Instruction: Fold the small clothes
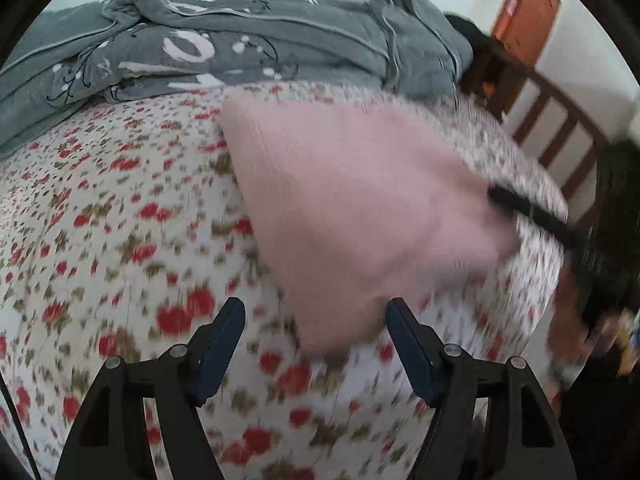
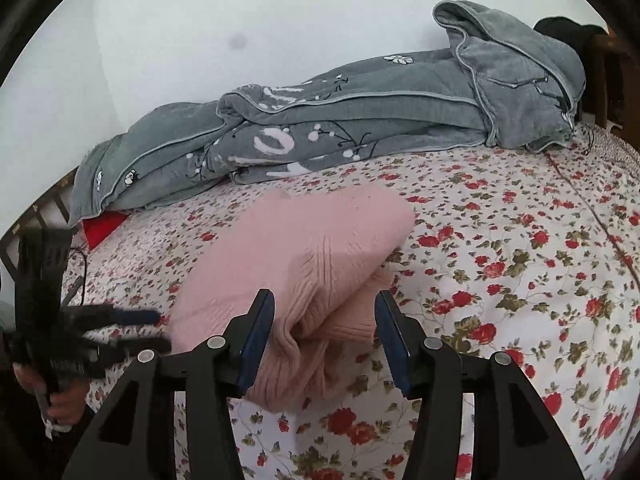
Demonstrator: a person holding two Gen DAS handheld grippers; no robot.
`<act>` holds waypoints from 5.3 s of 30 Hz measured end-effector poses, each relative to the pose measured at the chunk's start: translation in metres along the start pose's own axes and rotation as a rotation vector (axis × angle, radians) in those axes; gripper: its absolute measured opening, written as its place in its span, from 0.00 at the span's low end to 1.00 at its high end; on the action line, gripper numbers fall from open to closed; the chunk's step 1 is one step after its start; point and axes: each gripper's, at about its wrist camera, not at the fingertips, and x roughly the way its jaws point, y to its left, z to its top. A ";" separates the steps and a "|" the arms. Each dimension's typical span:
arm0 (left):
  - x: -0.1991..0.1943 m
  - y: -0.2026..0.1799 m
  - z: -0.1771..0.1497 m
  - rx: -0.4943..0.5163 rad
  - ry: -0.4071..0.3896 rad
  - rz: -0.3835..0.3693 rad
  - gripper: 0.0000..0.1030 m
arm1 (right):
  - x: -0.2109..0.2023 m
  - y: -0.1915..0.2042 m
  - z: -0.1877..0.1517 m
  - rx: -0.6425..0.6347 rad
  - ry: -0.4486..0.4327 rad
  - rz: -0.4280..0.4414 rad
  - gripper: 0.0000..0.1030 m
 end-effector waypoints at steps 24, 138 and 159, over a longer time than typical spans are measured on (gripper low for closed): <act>-0.008 0.013 -0.026 -0.059 -0.068 -0.053 0.18 | 0.016 0.023 -0.025 -0.086 0.091 -0.015 0.23; -0.012 0.102 0.096 -0.333 -0.103 -0.036 0.54 | 0.095 0.069 0.051 -0.172 0.167 0.052 0.30; 0.016 0.114 0.143 -0.238 -0.123 0.056 0.67 | 0.126 0.055 0.093 -0.146 0.138 -0.006 0.30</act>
